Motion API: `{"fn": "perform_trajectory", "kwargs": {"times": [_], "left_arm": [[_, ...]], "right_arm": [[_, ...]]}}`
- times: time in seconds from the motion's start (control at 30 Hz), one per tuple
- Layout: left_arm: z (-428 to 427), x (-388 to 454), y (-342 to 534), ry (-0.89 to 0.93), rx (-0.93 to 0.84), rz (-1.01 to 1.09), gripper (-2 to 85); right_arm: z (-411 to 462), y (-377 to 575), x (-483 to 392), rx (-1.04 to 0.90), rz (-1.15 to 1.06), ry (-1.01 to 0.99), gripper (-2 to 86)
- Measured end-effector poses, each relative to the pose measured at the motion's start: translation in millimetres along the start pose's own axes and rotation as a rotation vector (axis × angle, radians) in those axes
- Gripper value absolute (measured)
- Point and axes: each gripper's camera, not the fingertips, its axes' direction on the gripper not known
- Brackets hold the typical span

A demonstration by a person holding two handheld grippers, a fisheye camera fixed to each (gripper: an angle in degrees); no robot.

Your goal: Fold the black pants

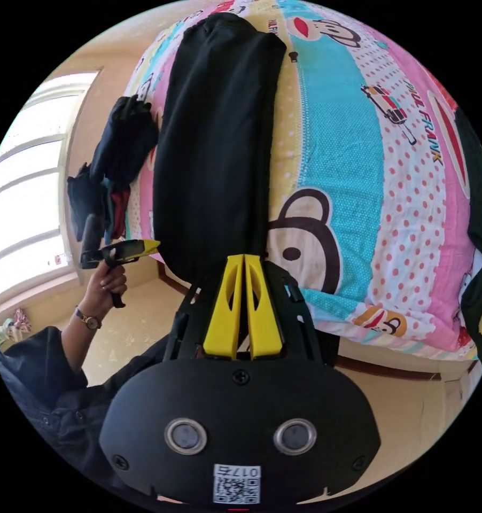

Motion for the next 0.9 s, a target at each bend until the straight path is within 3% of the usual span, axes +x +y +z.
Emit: {"fn": "perform_trajectory", "kwargs": {"times": [0.1,0.5,0.57,0.8,0.9], "left_arm": [[-23.4,4.7,-4.9,-0.026,0.097,0.041,12.5],[-52.4,9.6,-45.5,0.028,0.242,0.109,14.9],[-45.4,-3.5,-55.8,0.059,0.219,0.089,15.6],[-20.9,-25.3,-60.3,0.280,0.061,0.158,15.3],[-5.9,-24.2,-55.0,0.257,-0.039,0.213,14.3]], "right_arm": [[-19.9,-18.2,14.2,0.067,0.005,-0.115,7.9],[-58.7,-88.7,26.1,0.158,0.006,-0.185,13.2],[-52.8,-95.6,37.9,0.112,0.021,-0.199,14.5],[-41.1,-100.9,69.6,-0.002,-0.050,-0.598,16.0],[-35.5,-105.6,82.6,-0.032,-0.042,-0.721,14.0]]}}
